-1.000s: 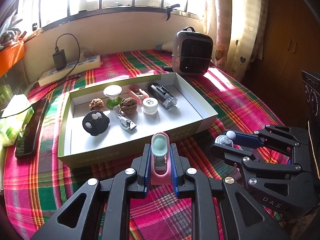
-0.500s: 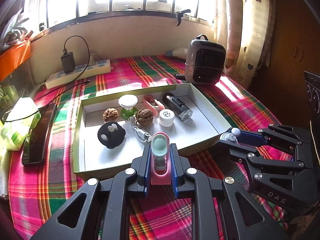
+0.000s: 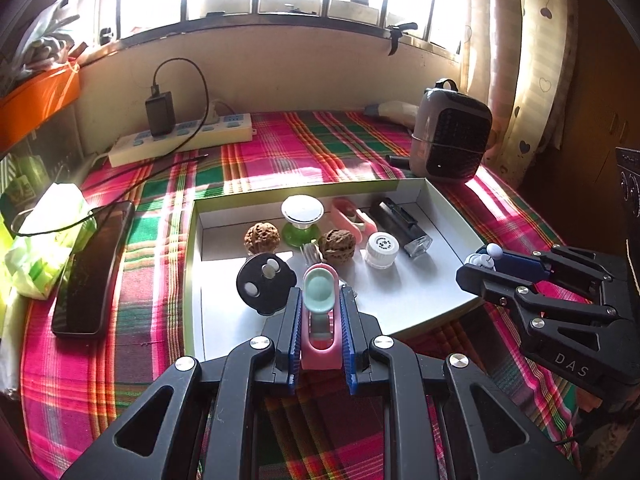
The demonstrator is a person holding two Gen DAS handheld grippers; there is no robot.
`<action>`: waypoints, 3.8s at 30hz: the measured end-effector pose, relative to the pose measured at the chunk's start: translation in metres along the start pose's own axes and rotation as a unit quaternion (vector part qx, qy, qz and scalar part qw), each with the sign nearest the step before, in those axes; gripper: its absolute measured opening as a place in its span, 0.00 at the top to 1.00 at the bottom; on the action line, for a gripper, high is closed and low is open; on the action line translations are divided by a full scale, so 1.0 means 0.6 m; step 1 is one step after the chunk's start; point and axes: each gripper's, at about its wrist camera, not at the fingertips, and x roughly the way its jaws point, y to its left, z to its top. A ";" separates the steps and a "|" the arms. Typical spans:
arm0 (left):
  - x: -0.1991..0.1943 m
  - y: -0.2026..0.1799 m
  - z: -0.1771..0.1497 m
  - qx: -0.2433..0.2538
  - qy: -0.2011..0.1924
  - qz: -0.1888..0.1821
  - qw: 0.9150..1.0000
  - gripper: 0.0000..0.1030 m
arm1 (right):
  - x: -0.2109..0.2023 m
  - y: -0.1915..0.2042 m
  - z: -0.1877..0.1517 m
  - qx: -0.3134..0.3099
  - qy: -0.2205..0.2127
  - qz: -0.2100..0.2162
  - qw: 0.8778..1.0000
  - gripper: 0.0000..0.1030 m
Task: Organize objects
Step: 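Lower the knob with right gripper while left gripper lowers the pink holder into the box, then open the left gripper releasing the pink holder while right gripper releases the knob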
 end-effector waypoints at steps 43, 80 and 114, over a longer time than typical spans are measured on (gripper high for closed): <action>0.071 0.027 0.008 -0.017 0.044 0.011 0.999 0.85 | 0.097 -0.006 0.029 -0.011 0.063 0.007 0.998 0.73; 0.072 0.024 0.004 -0.015 0.052 0.016 0.998 0.80 | 0.100 0.001 0.022 0.001 0.067 0.019 0.998 0.71; -0.001 0.003 -0.014 -0.029 0.018 0.063 0.997 0.67 | 0.032 0.023 0.008 0.024 0.029 0.004 0.999 0.55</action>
